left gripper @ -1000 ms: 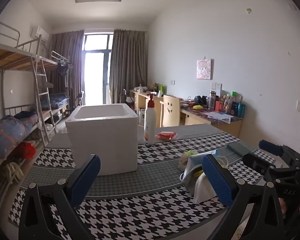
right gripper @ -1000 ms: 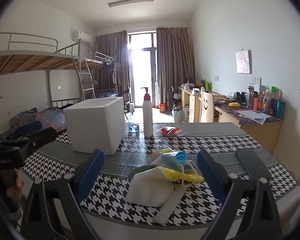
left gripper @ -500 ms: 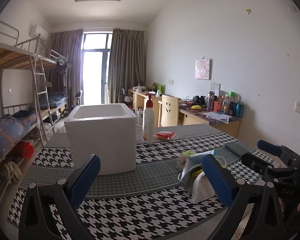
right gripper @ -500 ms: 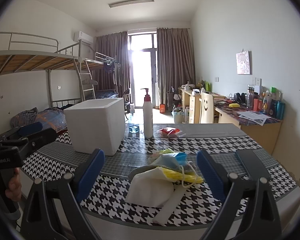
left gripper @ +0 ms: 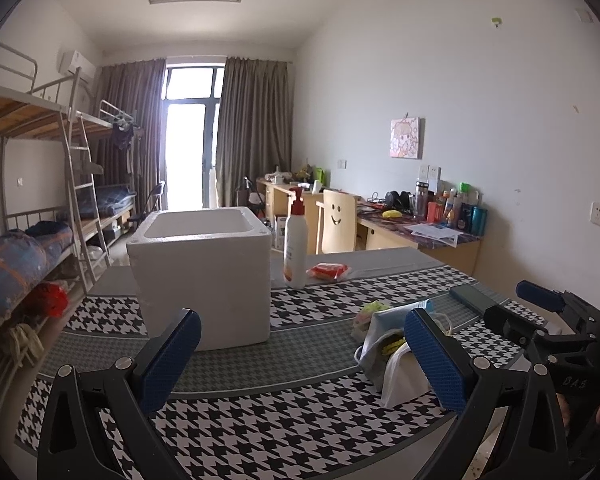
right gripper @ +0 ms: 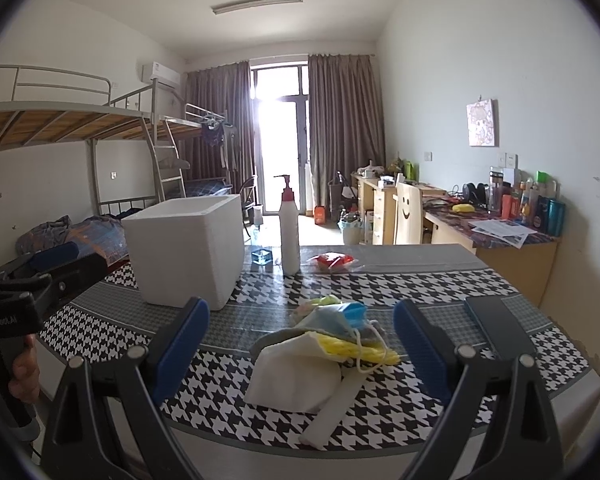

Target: Organize soft objects

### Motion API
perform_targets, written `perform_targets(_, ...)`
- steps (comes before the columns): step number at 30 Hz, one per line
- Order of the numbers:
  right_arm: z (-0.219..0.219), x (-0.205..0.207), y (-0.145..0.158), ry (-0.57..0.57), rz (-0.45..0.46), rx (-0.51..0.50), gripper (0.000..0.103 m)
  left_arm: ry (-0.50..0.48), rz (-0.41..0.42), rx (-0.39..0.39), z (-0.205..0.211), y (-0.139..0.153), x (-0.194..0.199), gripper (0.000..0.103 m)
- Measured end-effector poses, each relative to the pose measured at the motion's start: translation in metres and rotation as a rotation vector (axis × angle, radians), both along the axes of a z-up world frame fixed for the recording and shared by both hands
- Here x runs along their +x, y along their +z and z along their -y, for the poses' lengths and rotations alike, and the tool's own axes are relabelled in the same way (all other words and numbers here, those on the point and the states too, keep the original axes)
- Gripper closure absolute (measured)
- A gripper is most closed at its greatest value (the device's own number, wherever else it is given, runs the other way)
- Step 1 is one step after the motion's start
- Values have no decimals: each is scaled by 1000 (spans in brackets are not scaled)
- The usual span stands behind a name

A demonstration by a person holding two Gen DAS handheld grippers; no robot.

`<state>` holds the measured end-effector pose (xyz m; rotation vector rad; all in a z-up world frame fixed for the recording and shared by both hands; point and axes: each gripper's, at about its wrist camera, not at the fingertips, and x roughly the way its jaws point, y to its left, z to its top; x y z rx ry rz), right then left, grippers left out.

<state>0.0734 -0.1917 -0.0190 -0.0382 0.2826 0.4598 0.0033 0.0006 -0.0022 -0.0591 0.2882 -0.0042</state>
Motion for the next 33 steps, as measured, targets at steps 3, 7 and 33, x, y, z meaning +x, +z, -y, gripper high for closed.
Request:
perform_targets(3,1,1,1,-5,-1,2,7,4,-3,-2,0,0,2,1)
perform_targets(7,3,2,1,-17,-6,2,7,0,-16,-3,0,-1,4,1)
perform_targets(33,11,24,-7,-48,-78,-10,7,-69,-85,1,14,-5,31,1)
